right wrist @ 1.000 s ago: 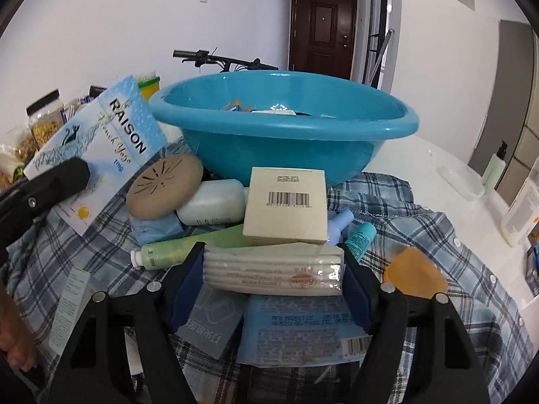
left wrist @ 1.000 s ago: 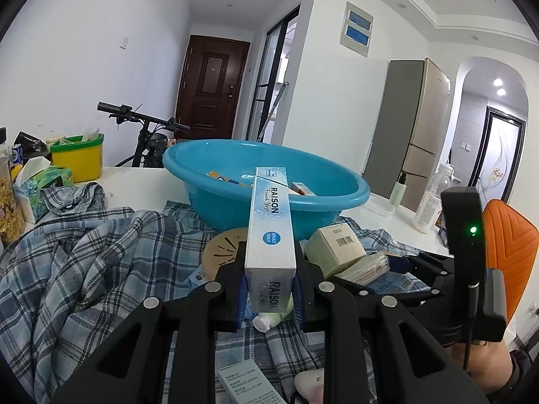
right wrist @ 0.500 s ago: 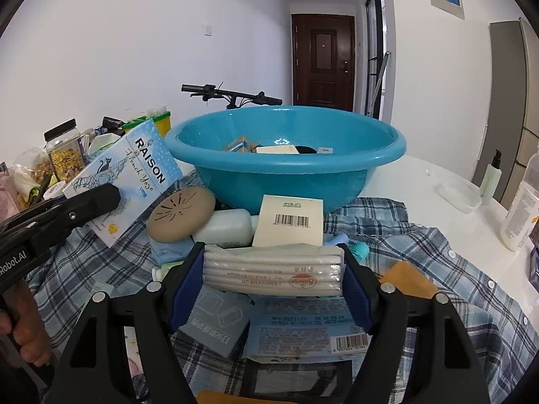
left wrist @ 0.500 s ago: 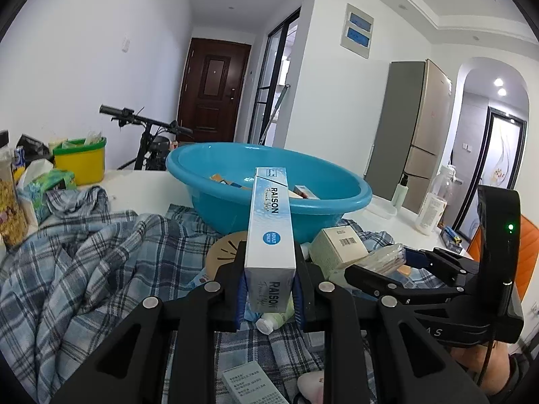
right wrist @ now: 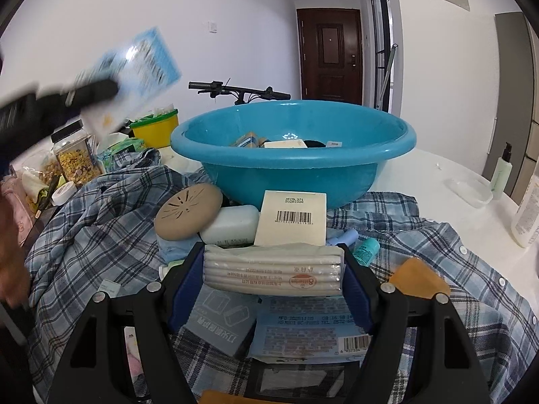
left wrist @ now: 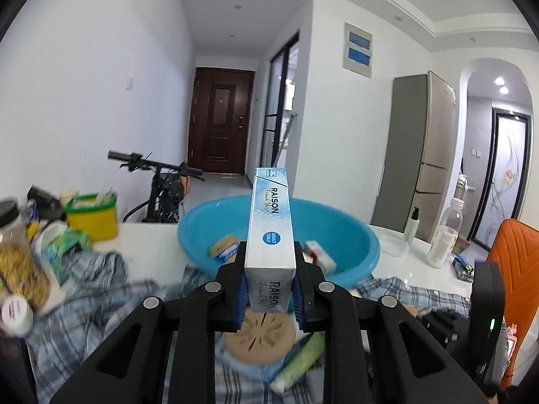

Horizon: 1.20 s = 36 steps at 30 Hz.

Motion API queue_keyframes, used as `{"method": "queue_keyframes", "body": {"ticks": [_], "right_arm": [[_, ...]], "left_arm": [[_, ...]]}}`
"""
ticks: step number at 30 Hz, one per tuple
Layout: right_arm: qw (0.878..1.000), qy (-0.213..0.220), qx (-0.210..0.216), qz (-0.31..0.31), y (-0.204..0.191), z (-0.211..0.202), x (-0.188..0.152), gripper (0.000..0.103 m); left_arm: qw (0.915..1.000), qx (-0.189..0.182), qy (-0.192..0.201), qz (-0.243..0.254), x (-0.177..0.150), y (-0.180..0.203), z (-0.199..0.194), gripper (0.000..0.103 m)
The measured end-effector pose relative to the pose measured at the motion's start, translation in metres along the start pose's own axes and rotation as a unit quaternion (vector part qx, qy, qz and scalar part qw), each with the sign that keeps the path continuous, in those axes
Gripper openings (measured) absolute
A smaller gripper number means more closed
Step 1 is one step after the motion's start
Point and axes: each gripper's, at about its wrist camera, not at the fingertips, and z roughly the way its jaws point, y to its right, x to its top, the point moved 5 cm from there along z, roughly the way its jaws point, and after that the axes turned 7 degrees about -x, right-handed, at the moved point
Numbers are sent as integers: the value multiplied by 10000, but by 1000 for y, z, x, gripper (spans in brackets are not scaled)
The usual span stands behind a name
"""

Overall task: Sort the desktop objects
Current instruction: 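Lift the RAISON box with the left tool while the right tool carries the swab pack to the basin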

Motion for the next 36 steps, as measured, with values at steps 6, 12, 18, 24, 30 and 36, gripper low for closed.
{"method": "queue_keyframes", "body": {"ticks": [6,12,18,24,30,36], "right_arm": [[10000,1,9,-1,0,0,0,73],[10000,7,16,-48,-2,-1,0,73],[10000,17,11,-71,-3,-1,0,73],[9999,82,31,-140,-4,-4,1,73],[9996,233,64,-176,-7,-9,2,73],[9984,497,213,-179,-7,-19,11,73]], "left_arm": [[10000,-10,42,-18,31,-2,33,24],[9996,257,-106,83,26,-15,64,24],[9991,185,-348,-166,8,-30,82,24],[9994,150,-308,-91,6,-26,81,24],[9996,198,-206,11,8,-24,77,24],[9994,215,-280,-42,5,-28,80,24]]}}
